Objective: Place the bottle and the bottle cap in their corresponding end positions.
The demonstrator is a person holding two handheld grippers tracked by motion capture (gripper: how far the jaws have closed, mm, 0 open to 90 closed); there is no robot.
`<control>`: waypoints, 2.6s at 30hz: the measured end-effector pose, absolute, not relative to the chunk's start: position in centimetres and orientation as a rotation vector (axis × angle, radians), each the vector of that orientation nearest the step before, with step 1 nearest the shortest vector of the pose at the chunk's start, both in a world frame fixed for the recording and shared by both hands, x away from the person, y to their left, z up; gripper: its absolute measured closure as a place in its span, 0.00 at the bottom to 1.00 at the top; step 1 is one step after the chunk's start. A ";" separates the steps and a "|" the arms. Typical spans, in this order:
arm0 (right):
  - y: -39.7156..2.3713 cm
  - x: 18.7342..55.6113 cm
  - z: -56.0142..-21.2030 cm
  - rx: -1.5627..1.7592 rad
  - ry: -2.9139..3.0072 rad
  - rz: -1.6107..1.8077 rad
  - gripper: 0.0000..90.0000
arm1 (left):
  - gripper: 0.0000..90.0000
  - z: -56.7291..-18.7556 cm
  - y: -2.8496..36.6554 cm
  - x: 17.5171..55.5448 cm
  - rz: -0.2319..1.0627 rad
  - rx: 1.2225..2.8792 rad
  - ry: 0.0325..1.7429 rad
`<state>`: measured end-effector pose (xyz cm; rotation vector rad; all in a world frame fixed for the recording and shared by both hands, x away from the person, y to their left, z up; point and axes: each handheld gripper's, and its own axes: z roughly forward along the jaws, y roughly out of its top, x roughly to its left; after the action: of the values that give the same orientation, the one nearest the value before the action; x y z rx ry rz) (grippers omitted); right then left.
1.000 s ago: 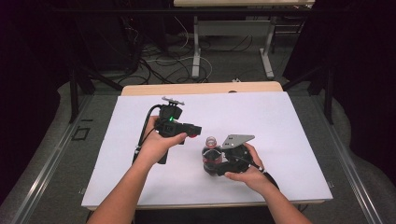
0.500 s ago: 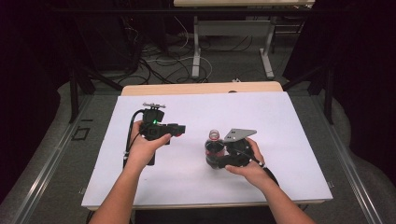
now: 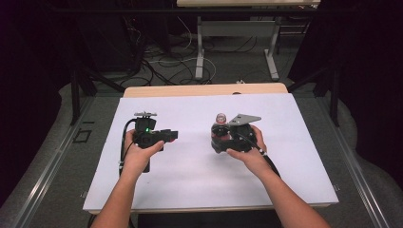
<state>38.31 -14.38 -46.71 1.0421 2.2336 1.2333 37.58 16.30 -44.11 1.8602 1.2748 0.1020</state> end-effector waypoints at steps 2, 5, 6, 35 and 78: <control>-14.2 39.3 -46.6 1.061 2.211 1.231 0.34 | 0.68 -44.3 16.5 37.6 0.106 1.854 1.278; -14.0 40.5 -46.5 1.083 2.194 1.222 0.34 | 0.68 -44.6 16.8 37.6 0.106 1.849 1.286; -13.8 40.9 -46.4 1.099 2.193 1.223 0.34 | 0.68 -44.8 16.8 37.6 0.115 1.838 1.285; -9.8 45.4 -51.2 1.125 2.153 1.178 0.33 | 0.68 -45.6 17.4 37.5 0.089 1.841 1.307; -15.5 39.7 -52.3 1.206 2.293 0.998 0.00 | 0.68 -48.5 13.4 37.8 0.080 1.958 1.278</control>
<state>39.71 -15.54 -52.26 1.2060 2.2928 0.9980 37.75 13.38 -48.51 1.9577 1.2781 0.0800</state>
